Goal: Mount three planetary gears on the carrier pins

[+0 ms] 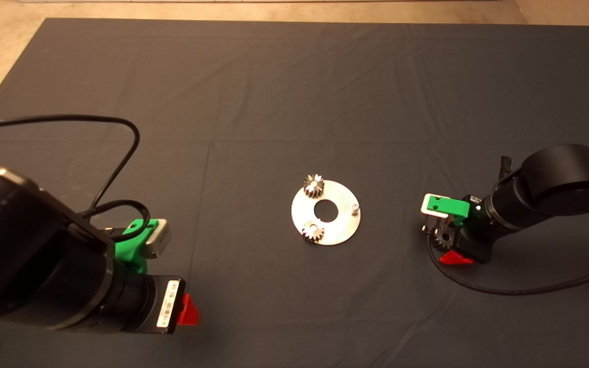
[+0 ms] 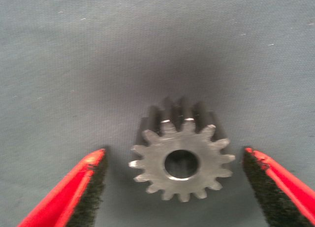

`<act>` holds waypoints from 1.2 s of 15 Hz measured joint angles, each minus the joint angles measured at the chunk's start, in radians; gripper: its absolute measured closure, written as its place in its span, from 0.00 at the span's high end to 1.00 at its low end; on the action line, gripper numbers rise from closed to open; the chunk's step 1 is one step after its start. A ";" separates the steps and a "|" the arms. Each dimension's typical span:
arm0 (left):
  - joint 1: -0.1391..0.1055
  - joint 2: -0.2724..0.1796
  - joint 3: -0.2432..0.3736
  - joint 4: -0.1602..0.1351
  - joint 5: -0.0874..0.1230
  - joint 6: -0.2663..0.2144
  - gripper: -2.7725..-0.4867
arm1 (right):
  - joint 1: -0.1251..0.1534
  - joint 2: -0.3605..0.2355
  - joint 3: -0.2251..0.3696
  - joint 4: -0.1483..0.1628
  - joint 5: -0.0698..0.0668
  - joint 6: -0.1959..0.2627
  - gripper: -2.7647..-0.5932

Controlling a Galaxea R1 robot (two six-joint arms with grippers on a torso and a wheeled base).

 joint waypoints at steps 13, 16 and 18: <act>0.000 0.000 0.002 0.000 0.000 0.000 0.74 | 0.000 0.003 0.000 -0.030 0.001 0.000 0.42; 0.000 0.000 0.004 0.000 0.000 0.000 0.74 | -0.002 0.003 0.000 -0.031 0.001 0.000 0.36; 0.000 0.000 0.004 0.000 0.000 0.000 0.74 | -0.002 0.003 0.000 -0.031 0.001 0.000 0.32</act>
